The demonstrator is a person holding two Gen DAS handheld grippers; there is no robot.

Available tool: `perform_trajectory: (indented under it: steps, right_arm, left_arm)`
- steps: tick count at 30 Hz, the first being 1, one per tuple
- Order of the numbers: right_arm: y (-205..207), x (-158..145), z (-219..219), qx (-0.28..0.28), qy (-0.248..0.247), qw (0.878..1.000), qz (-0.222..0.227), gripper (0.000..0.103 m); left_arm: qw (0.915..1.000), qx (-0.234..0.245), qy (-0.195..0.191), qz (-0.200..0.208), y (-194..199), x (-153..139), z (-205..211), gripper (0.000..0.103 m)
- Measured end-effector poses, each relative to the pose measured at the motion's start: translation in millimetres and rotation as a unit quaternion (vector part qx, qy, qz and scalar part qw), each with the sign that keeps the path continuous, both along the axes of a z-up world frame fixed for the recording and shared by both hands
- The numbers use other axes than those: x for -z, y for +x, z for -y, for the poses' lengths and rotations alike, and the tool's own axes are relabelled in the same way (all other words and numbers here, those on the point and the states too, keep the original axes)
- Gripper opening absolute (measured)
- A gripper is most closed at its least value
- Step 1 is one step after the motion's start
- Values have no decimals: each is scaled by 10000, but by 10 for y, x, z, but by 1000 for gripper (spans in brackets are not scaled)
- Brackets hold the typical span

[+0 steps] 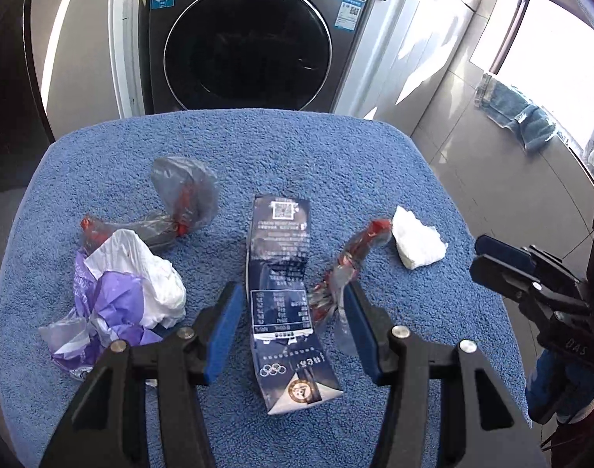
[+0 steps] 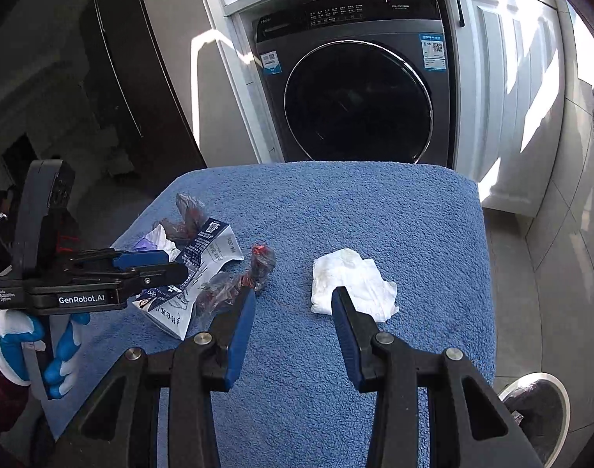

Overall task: Collect trash
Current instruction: 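Grasp the blue milk carton with left gripper while right gripper grasps red-clear wrapper, then carry both held items over the steel bin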

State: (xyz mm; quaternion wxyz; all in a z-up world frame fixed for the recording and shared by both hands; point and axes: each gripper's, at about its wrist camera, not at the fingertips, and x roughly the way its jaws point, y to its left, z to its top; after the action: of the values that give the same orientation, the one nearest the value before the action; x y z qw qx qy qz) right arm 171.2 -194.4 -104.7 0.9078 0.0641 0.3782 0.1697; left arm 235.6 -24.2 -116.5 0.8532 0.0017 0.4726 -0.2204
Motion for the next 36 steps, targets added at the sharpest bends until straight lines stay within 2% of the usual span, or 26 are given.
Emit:
perform_trajectory:
  steps: [4, 10, 17, 18, 19, 20, 28, 31, 36]
  right_arm:
    - [214, 112, -111, -78, 97, 9999, -81, 38]
    - [431, 237, -253, -248, 185, 9993, -215, 38]
    - [678, 416, -335, -198, 316, 9981, -490, 38]
    - [699, 429, -336, -214, 380, 9977, -524, 36]
    - [709, 435, -332, -257, 457, 9971, -545, 20]
    - [705, 429, -324, -251, 478, 9971, -544, 10]
    - [140, -13, 70, 69, 560, 9984, 61, 8]
    - [-207, -184, 408, 387, 472, 9977, 279, 8]
    - [-820, -319, 1187, 1315, 183, 9901, 456, 8]
  left_arm:
    - [9998, -56, 83, -166, 80, 106, 36, 50]
    - [9992, -84, 80, -385, 147, 271, 17, 39]
    - [9992, -143, -43, -374, 124, 320, -5, 33]
    - [9991, -159, -73, -374, 114, 319, 1, 33]
    - [9991, -179, -107, -374, 77, 315, -26, 33]
    - [9991, -201, -129, -359, 40, 307, -49, 33]
    - [9984, -352, -423, -86, -300, -36, -213, 33]
    - [9988, -113, -478, 61, -444, -210, -64, 33]
    - [9969, 548, -548, 165, -676, -406, 510, 33]
